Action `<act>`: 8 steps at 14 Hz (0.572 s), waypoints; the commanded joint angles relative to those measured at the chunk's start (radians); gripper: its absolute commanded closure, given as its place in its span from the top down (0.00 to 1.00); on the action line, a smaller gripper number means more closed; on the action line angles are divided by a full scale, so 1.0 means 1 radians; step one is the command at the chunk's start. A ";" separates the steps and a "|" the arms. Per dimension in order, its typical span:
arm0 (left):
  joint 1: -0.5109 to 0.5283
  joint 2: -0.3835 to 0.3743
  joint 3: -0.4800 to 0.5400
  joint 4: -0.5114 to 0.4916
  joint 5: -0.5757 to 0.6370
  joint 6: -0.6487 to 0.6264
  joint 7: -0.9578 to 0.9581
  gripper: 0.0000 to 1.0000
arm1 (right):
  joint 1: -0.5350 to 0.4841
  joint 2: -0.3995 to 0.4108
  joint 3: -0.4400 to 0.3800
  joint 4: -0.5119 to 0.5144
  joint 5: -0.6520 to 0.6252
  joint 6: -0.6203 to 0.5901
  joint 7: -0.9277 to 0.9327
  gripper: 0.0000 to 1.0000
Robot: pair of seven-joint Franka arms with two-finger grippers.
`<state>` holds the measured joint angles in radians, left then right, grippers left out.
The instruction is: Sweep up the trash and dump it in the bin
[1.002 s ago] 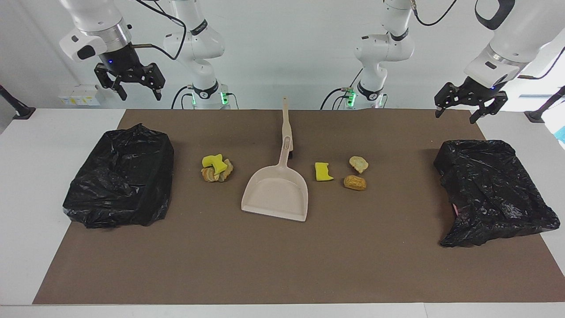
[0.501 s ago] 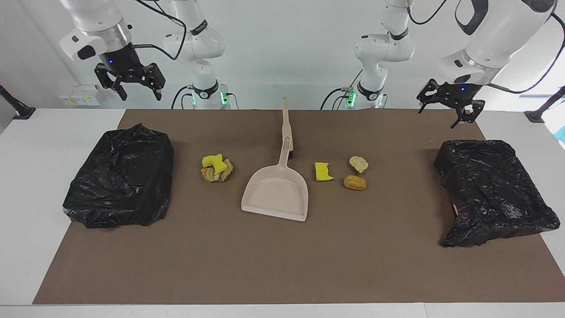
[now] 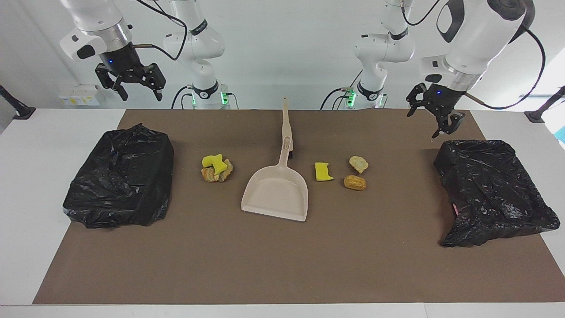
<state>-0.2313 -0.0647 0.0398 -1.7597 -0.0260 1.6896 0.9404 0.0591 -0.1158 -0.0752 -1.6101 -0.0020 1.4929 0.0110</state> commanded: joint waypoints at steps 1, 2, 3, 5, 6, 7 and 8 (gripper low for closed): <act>-0.106 -0.040 0.012 -0.116 0.020 0.096 0.014 1.00 | -0.009 0.030 0.018 0.048 0.025 0.017 0.018 1.00; -0.146 -0.040 0.014 -0.139 0.041 0.119 0.005 1.00 | -0.009 0.031 0.018 0.048 0.025 0.018 0.018 1.00; -0.172 -0.040 0.012 -0.164 0.056 0.145 -0.014 1.00 | -0.007 0.030 0.018 0.044 0.025 0.018 0.018 1.00; -0.226 -0.041 0.009 -0.217 0.057 0.165 -0.099 1.00 | -0.007 0.024 0.020 0.039 0.025 0.010 0.018 1.00; -0.261 -0.043 0.008 -0.245 0.058 0.189 -0.145 1.00 | -0.007 0.024 0.020 0.039 0.025 0.010 0.018 1.00; -0.296 -0.043 0.009 -0.268 0.058 0.209 -0.193 1.00 | -0.007 0.024 0.020 0.039 0.025 0.010 0.017 1.00; -0.327 -0.043 0.009 -0.285 0.058 0.217 -0.244 1.00 | -0.007 0.024 0.020 0.038 0.025 0.009 0.017 1.00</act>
<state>-0.4927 -0.0667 0.0334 -1.9673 0.0069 1.8589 0.7831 0.0593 -0.0988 -0.0594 -1.5844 -0.0020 1.4999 0.0120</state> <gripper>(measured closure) 0.000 0.000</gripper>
